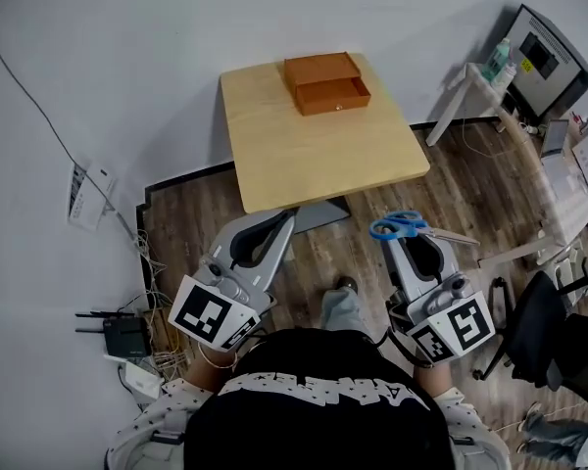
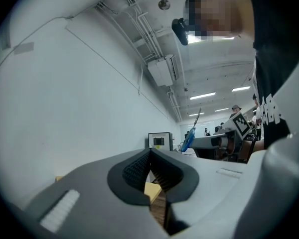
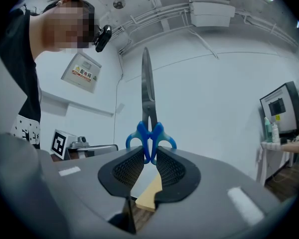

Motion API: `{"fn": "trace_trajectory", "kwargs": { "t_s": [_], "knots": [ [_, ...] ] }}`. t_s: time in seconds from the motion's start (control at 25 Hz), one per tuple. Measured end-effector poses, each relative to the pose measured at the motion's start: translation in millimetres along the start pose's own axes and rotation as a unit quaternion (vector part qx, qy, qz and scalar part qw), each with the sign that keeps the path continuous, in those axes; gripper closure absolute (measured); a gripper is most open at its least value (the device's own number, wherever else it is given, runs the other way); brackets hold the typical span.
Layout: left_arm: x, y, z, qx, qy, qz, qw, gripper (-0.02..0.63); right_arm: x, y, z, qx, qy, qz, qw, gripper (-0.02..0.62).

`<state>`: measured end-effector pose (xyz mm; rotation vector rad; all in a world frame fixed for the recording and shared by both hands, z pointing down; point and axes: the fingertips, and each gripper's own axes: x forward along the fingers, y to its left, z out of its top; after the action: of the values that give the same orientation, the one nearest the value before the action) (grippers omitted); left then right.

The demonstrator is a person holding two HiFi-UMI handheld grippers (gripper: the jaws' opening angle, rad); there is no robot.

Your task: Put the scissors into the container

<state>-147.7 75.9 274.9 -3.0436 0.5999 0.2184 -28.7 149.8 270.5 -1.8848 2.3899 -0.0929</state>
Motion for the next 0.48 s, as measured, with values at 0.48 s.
{"fn": "trace_trajectory", "kwargs": {
  "t_s": [0.48],
  "knots": [
    [66,15,-8,0.009,0.011,0.044,0.9989,0.606,37,-71,3,0.015,0.005,0.051,0.999,0.502]
  ]
}}
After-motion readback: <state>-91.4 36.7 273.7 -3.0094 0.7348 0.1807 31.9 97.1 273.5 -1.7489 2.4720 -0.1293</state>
